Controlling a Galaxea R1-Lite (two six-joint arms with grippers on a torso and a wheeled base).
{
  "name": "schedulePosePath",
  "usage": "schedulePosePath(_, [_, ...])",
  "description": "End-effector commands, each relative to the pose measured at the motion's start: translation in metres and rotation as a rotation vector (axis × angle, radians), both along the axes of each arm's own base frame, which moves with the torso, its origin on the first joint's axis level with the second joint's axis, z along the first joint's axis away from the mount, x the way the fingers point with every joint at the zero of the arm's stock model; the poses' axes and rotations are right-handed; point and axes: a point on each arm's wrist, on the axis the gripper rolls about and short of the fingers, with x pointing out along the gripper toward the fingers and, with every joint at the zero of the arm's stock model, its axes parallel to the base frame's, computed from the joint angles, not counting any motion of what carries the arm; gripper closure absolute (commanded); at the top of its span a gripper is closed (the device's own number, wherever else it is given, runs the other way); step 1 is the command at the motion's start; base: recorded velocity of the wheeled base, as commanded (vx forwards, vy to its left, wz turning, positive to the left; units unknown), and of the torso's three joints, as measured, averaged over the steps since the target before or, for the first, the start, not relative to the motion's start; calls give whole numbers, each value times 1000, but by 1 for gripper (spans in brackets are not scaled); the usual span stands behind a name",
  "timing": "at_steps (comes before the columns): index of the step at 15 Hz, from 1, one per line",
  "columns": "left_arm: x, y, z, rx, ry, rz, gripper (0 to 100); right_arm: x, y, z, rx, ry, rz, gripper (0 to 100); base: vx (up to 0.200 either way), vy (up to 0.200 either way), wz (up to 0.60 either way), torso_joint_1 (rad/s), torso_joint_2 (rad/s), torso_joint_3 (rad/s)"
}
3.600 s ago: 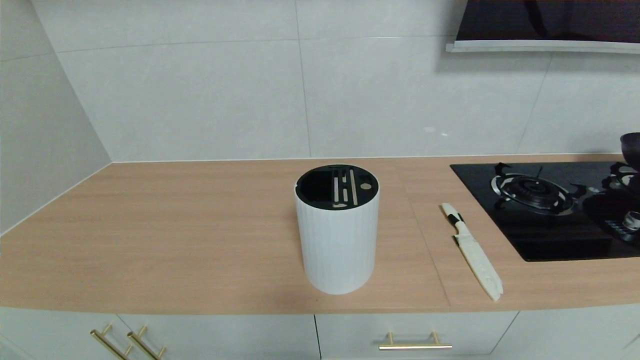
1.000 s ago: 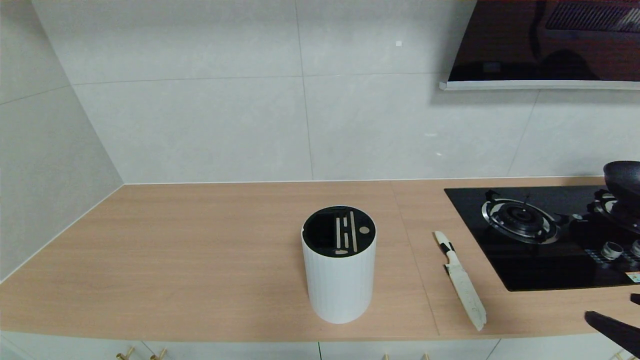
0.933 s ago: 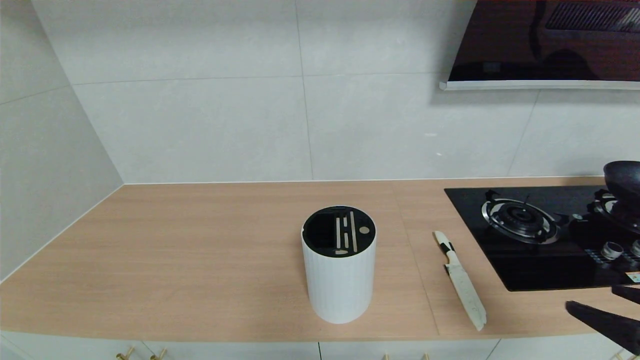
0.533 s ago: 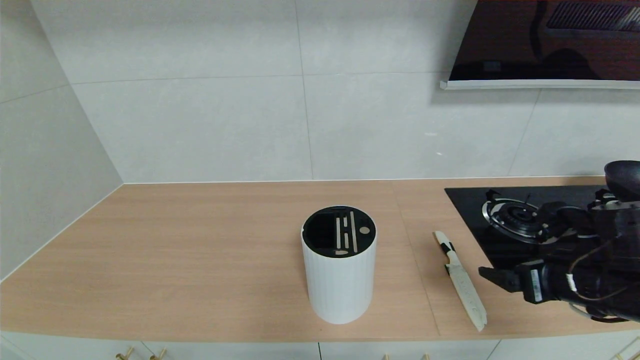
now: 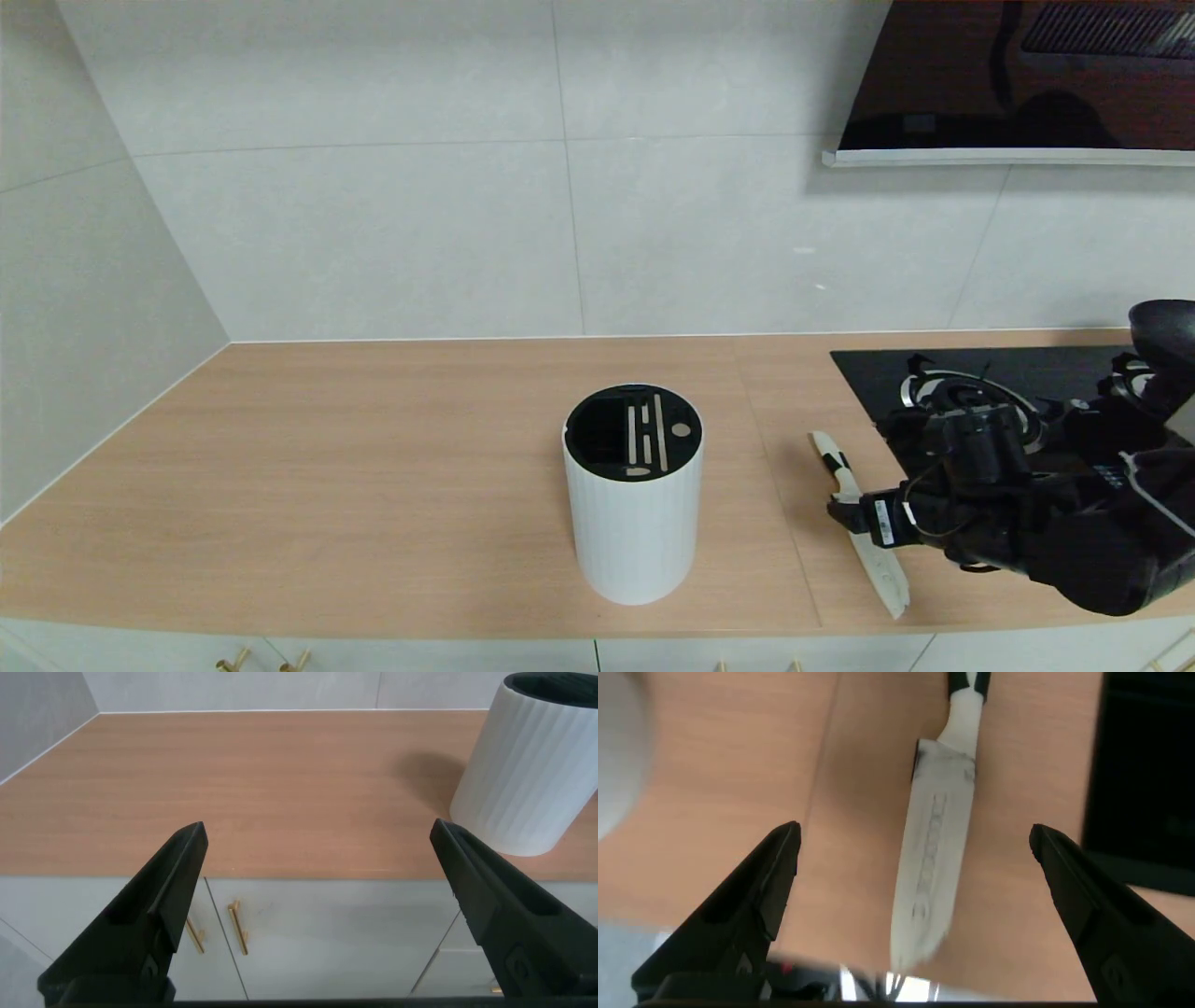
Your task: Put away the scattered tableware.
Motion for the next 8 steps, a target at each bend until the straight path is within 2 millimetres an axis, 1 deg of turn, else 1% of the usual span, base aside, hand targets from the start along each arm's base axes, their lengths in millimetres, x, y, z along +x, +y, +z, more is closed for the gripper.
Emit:
schedulePosePath(1, [0, 0, 0, -1, 0, 1, 0, 12, 3, -36, -24, 42, -24, 0, 0, 0, 0, 0, 0, 0])
schedulePosePath(3, [0, 0, 0, -1, 0, 1, 0, 19, 4, -42, -27, 17, -38, 0, 0, 0, 0, 0, 0, 0])
schedulePosePath(4, [0, 0, 0, -1, 0, 1, 0, 26, 5, -50, -45, 19, -65, 0, 0, 0, 0, 0, 0, 0])
schedulePosePath(5, [0, 0, 0, -1, 0, 1, 0, 28, 6, -53, -50, 21, -71, 0, 0, 0, 0, 0, 0, 0])
schedulePosePath(6, [0, 0, 0, -1, 0, 1, 0, 34, 5, -57, -46, -5, -87, 0, 0, 0, 0, 0, 0, 0])
schedulePosePath(8, [0, 0, 0, -1, 0, 1, 0, 38, 3, -59, -35, -39, -97, 0, 0, 0, 0, 0, 0, 0])
